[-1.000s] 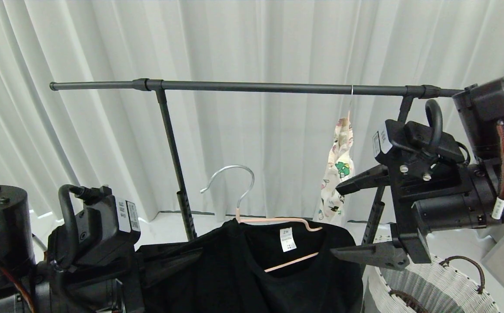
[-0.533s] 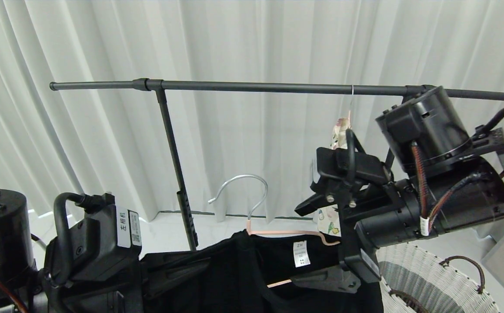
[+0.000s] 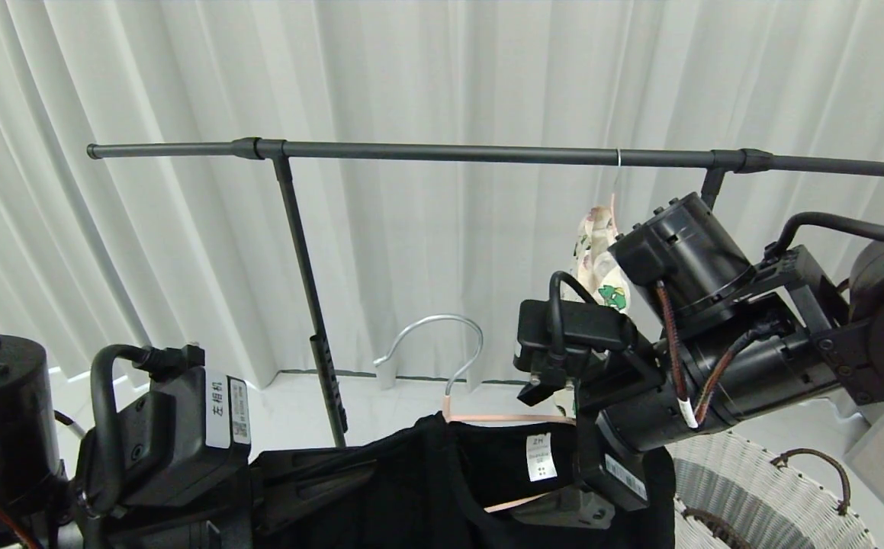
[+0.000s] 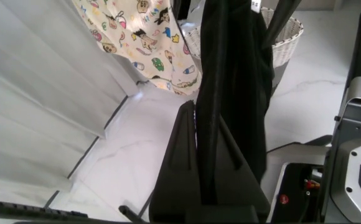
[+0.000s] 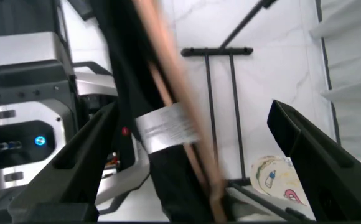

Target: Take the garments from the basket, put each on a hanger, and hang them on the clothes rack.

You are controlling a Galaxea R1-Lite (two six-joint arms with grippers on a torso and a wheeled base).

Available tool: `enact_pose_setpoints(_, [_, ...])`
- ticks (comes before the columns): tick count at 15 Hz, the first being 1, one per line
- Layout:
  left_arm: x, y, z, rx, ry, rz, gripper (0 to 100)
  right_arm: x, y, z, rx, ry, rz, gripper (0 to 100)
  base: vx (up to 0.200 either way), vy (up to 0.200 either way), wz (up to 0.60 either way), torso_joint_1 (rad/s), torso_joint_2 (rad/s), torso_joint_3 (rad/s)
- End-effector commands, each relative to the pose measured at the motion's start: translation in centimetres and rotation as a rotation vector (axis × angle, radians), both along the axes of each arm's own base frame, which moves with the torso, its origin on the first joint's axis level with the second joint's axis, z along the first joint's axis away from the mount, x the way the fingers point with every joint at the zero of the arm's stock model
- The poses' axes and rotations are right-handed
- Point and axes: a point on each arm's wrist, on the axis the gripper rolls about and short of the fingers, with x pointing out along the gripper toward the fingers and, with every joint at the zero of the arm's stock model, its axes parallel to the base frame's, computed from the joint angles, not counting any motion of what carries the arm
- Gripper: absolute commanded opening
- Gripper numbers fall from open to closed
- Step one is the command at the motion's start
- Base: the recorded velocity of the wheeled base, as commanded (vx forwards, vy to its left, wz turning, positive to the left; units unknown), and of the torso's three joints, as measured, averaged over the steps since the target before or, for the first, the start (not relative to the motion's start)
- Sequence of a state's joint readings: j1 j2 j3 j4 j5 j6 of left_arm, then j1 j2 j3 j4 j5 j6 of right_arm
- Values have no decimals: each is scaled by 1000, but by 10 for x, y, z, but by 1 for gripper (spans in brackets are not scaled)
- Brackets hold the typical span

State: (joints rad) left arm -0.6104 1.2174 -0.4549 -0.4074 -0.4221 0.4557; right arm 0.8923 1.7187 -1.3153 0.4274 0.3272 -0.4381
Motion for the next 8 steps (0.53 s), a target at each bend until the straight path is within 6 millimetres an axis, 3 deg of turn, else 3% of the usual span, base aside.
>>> enact_pose_setpoints(1, [-1, 0, 1, -3, -4, -4, 0, 3, 3, -6, -19, 9, -5, 100, 0, 0, 0, 0, 0, 0])
enact_pose_setpoints(3, [-1, 0, 2, -7, -9, -3, 0, 5, 1, -9, -35, 4, -23, 100, 0, 0, 0, 0, 0, 0])
enact_pose_setpoints(4, [-1, 0, 2, -7, -9, -3, 0, 5, 1, -10, -41, 0, -27, 0, 0, 0, 0, 0, 0, 0])
enact_pose_setpoints(8, [-2, 0, 2, -7, -11, -4, 0, 11, 7, -12, -31, -53, -58, 0, 0, 0, 0, 0, 0, 0])
